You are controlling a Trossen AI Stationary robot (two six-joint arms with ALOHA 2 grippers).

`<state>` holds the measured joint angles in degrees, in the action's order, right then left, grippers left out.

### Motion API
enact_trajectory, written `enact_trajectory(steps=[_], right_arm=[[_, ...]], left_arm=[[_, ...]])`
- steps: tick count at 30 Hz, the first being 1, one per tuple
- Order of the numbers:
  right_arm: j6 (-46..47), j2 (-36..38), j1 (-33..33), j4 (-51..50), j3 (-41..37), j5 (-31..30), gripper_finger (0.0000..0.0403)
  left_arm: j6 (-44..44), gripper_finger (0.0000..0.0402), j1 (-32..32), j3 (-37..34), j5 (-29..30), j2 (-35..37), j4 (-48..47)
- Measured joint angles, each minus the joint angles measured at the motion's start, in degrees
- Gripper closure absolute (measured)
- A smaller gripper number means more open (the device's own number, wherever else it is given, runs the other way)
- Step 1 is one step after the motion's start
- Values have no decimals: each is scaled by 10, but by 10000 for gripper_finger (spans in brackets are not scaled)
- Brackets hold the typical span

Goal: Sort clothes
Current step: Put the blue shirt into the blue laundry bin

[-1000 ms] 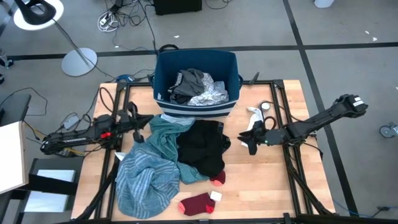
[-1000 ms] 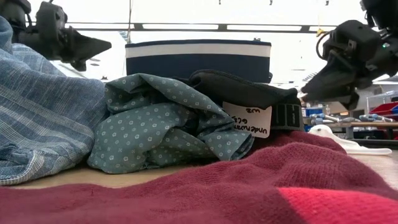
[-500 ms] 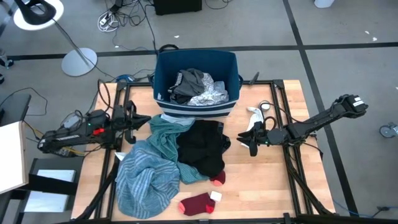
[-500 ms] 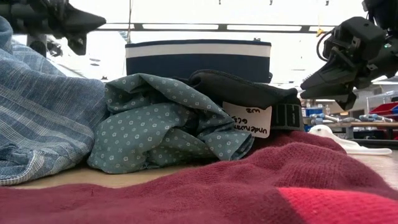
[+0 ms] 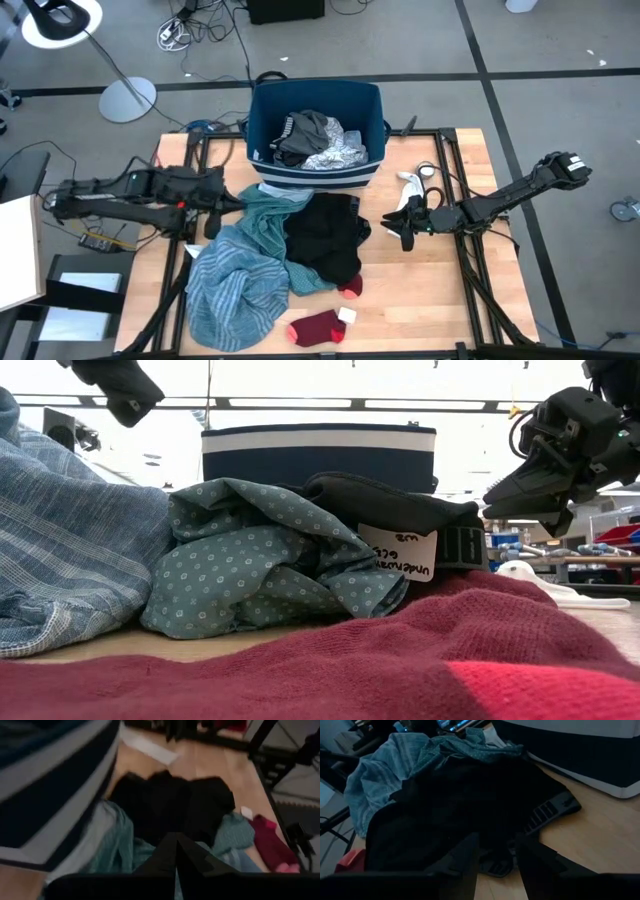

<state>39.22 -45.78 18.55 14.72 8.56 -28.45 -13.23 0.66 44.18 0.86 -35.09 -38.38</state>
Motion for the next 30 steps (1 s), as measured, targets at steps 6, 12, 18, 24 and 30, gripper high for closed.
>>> enact_trajectory(steps=[6, 12, 18, 24, 30], right_arm=[[1, 0, 2, 0, 0, 2, 275], [1, 0, 2, 0, 0, 17, 275], [2, 0, 2, 0, 0, 17, 275], [2, 0, 2, 0, 0, 17, 275], [2, 0, 2, 0, 0, 17, 275]], left_arm=[[-46, 383, 1, 19, -23, -58, 12], [-55, 326, 1, 19, -23, -89, -18], [-71, 264, 1, 19, -28, -96, -17], [-140, 262, 16, 19, -122, -96, -25], [-216, 272, 69, 19, -136, -103, -103]])
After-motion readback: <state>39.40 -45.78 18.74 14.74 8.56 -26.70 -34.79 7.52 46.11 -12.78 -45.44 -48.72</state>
